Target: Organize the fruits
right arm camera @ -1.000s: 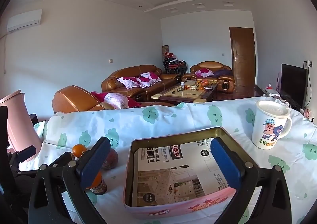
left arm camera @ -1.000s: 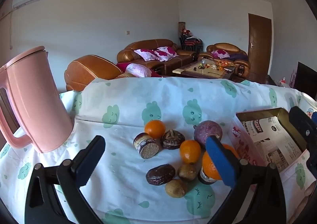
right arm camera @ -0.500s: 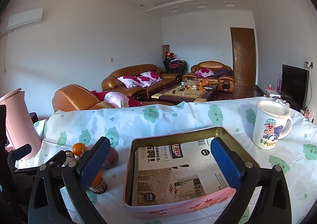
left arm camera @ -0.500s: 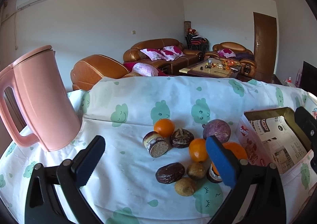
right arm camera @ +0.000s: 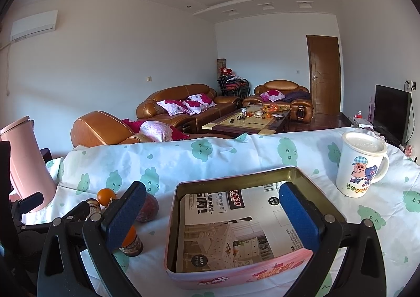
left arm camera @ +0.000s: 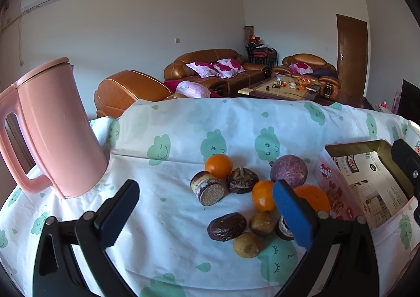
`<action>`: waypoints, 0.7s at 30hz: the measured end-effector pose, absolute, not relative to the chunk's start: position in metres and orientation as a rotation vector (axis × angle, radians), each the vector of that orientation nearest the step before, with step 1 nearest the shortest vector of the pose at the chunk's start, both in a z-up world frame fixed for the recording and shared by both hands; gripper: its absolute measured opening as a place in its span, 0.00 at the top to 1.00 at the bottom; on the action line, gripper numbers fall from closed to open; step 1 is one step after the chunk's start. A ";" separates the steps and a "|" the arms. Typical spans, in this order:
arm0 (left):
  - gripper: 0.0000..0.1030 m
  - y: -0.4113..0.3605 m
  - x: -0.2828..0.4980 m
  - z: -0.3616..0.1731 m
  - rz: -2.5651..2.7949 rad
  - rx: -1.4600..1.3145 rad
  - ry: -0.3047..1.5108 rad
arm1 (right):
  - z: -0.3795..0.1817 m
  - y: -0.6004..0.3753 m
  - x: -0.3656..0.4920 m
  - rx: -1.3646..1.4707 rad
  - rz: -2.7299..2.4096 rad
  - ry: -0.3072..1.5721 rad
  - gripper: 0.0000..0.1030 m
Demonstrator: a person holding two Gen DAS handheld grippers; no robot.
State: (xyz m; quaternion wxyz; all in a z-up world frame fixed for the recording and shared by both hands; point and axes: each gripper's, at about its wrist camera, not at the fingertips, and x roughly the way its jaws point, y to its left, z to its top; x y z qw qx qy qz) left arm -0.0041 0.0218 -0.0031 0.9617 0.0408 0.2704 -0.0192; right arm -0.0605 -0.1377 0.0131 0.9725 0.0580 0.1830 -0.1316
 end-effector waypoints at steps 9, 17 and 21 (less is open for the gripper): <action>0.00 0.023 -0.004 -0.003 -0.038 0.083 0.547 | 0.012 -0.137 -0.060 0.119 -0.264 0.370 0.01; 0.00 0.026 -0.004 -0.004 -0.030 0.081 0.550 | 0.012 -0.137 -0.060 0.119 -0.265 0.371 0.01; 0.00 0.026 -0.004 -0.004 -0.030 0.081 0.549 | 0.012 -0.137 -0.060 0.119 -0.266 0.369 0.01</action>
